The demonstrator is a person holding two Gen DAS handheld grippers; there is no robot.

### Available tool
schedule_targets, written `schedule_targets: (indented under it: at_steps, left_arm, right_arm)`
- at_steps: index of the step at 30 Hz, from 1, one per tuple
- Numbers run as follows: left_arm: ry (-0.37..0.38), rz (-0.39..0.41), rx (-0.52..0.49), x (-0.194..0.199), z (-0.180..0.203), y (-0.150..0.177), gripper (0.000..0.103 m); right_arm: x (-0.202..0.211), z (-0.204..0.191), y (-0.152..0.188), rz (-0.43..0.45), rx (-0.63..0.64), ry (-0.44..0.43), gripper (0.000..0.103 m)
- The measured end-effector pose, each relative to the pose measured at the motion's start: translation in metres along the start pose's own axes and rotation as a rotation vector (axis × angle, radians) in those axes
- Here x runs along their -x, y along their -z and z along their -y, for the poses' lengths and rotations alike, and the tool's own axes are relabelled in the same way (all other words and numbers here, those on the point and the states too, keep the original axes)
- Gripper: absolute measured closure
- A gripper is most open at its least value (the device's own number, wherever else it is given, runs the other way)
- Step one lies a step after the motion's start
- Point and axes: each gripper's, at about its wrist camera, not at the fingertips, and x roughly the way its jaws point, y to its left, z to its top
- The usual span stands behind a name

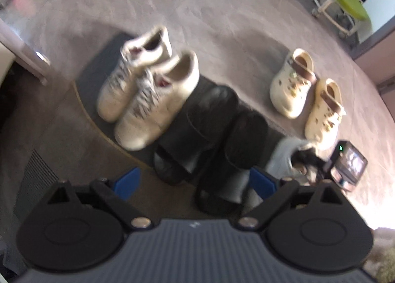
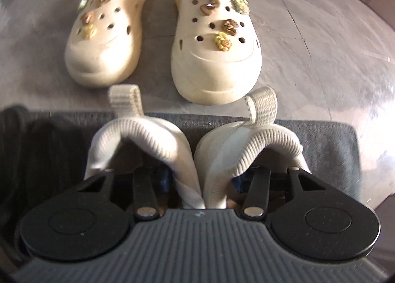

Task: Organize scattered shoes
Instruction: 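Lower the right gripper over the heels of the white sneakers, then grasp both white sneakers by their heel collars with the right gripper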

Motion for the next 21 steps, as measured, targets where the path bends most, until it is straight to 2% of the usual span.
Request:
schedule_targets:
  at_steps: [2, 4, 6, 9, 13, 16, 21]
  left_arm:
    - [0.009, -0.015, -0.013, -0.002, 0.002, 0.003, 0.006]
    - [0.017, -0.03, -0.027, -0.005, 0.004, 0.005, 0.006]
    - [0.025, -0.036, -0.039, -0.004, 0.021, 0.003, 0.006]
    - [0.033, -0.037, -0.059, -0.003, 0.027, 0.008, 0.006]
    - [0.034, -0.057, -0.078, -0.007, 0.034, 0.015, 0.006]
    - [0.037, -0.042, -0.104, -0.004, 0.039, 0.018, 0.006]
    - [0.032, -0.021, -0.139, 0.0, 0.05, 0.02, 0.006]
  right_arm:
    - [0.002, 0.002, 0.002, 0.022, -0.02, -0.022, 0.063]
    - [0.006, 0.002, 0.006, 0.044, 0.012, -0.035, 0.068]
    - [0.012, 0.002, 0.009, 0.064, 0.041, -0.039, 0.07]
    - [0.031, 0.004, 0.019, 0.118, 0.054, -0.046, 0.071]
    - [0.073, 0.003, 0.044, 0.216, 0.114, -0.047, 0.073]
    - [0.105, 0.002, 0.063, 0.289, 0.146, -0.052, 0.075]
    - [0.167, 0.003, 0.088, 0.477, 0.16, -0.093, 0.075]
